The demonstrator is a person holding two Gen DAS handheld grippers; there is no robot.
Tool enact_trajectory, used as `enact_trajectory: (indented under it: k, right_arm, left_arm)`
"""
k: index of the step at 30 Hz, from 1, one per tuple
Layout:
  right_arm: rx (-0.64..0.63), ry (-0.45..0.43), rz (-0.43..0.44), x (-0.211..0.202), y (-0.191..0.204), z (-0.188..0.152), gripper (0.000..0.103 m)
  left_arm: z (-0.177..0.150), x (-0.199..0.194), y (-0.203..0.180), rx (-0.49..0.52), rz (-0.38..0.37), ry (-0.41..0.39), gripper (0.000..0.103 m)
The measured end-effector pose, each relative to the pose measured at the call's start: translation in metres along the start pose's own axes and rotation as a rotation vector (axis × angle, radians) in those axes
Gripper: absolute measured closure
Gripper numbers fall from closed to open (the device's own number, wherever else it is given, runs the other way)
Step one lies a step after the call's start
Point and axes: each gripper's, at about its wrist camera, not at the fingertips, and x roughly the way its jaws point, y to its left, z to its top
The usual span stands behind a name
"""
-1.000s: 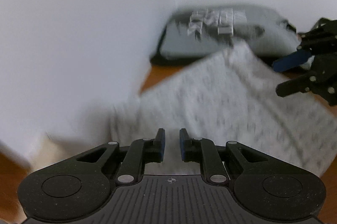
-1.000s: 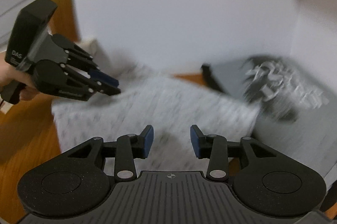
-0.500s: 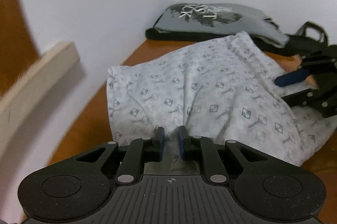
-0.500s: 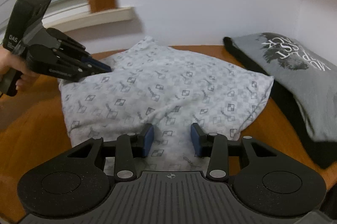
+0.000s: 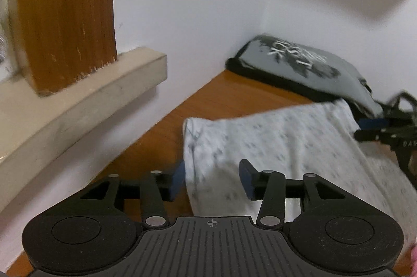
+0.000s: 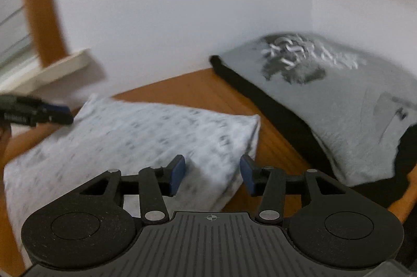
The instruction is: Fold clothes
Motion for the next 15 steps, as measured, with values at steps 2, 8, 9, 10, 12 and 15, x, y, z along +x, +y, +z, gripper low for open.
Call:
enact_trajectory:
  k: [2,8,9,10,12,15]
  right_arm:
    - [0.025,-0.001,0.009,0.006,-0.007,0.002,0.062]
    - [0.059,-0.067,0.005,-0.008,-0.032,0.003,0.101]
    - [0.074,-0.056,0.003,-0.006,-0.036,0.003,0.102]
    - [0.071,-0.046,-0.003,-0.005,-0.037,0.002,0.102]
    - [0.045,-0.038,-0.027,0.001,-0.031,-0.002,0.101]
    - [0.047,-0.033,-0.023,-0.008,-0.025,-0.007,0.093]
  left_arm:
    - [0.003,0.012,0.006,-0.014,-0.013,0.001,0.053]
    - [-0.004,0.03,0.01,0.032,0.075,-0.005,0.1]
    - [-0.005,0.028,0.008,0.041,0.082,-0.01,0.1]
    - [-0.006,0.027,0.007,0.045,0.087,-0.016,0.1]
    - [-0.01,0.023,0.006,0.049,0.098,-0.024,0.099]
    - [-0.018,0.007,0.005,0.049,0.111,-0.034,0.098]
